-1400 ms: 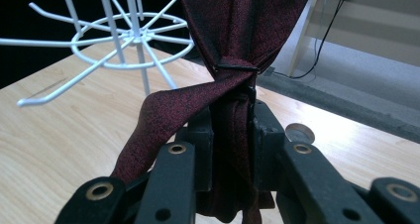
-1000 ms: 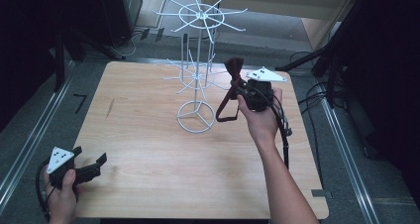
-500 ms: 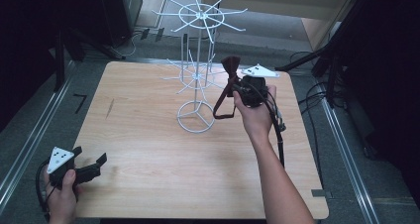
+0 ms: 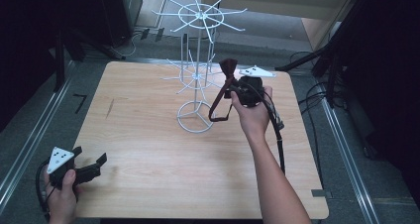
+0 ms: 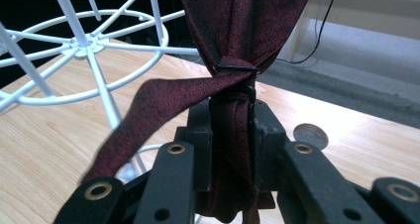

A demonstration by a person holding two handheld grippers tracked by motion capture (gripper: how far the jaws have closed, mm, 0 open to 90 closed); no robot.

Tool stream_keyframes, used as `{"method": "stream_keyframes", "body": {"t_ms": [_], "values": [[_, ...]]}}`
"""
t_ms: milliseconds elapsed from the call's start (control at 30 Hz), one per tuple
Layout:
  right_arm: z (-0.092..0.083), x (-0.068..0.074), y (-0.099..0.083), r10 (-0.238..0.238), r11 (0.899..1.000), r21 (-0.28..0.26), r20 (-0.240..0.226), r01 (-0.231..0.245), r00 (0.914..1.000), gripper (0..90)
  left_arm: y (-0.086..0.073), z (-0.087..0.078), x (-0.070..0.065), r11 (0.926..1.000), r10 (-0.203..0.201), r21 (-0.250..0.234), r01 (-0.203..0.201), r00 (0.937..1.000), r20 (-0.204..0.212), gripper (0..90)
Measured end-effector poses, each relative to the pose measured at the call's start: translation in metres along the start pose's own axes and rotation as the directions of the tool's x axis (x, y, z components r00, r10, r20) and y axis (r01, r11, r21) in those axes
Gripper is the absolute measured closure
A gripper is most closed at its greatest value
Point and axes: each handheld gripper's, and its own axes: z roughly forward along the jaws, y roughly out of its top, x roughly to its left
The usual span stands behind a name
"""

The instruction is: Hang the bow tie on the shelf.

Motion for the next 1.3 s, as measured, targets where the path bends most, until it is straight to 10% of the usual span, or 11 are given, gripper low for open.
{"method": "stream_keyframes", "body": {"t_ms": [400,833,1300], "values": [[0.016,-0.007,-0.019,0.068,0.997,0.029,-0.011,-0.068,0.9976,75.1,0.000,0.000,0.000,1.0000,0.000,0.001,0.000,1.0000,0.000,8.8],[0.038,0.010,-0.036,0.013,0.997,0.070,-0.040,-0.010,0.9991,70.3,0.000,0.000,0.001,1.0000,-0.004,-0.002,0.004,1.0000,0.004,8.8],[0.030,0.005,-0.049,0.048,0.998,0.039,-0.079,-0.045,0.9957,35.9,0.000,0.000,0.000,1.0000,-0.003,-0.002,0.003,1.0000,0.002,8.8]]}}
